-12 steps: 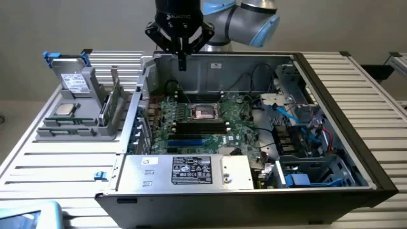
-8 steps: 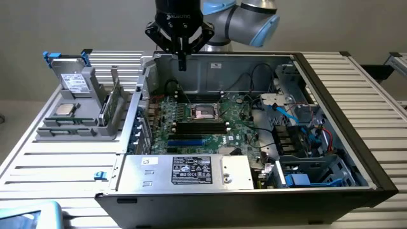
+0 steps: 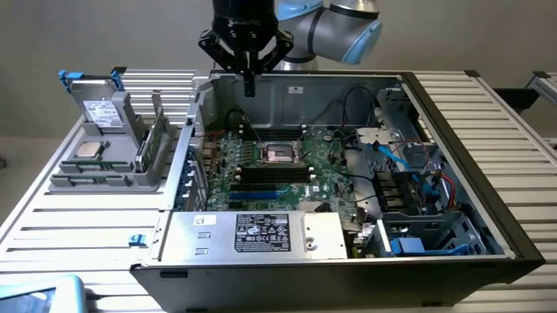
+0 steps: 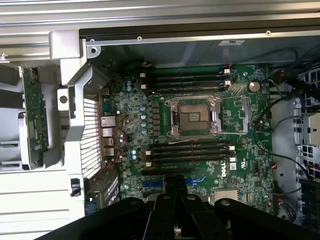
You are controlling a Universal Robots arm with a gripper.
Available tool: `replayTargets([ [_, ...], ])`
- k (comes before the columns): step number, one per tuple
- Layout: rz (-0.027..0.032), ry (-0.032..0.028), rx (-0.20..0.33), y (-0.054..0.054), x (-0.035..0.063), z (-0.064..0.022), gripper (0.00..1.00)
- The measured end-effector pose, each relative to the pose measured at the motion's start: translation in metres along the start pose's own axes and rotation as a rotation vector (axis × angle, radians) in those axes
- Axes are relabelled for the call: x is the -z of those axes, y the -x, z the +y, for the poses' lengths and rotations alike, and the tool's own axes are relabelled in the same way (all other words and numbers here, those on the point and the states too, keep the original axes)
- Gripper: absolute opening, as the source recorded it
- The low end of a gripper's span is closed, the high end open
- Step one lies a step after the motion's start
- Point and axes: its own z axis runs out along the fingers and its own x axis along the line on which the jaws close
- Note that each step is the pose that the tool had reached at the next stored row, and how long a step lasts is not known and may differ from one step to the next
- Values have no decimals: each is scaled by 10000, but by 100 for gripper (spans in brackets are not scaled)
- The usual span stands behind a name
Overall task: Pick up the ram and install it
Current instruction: 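Reach for the ram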
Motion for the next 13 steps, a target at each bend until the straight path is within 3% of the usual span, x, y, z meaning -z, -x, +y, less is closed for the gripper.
replayTargets([
  [4, -4, 0, 1, -40, 1, -3, 11],
  [13, -37, 2, 5, -322, 7, -23, 11],
])
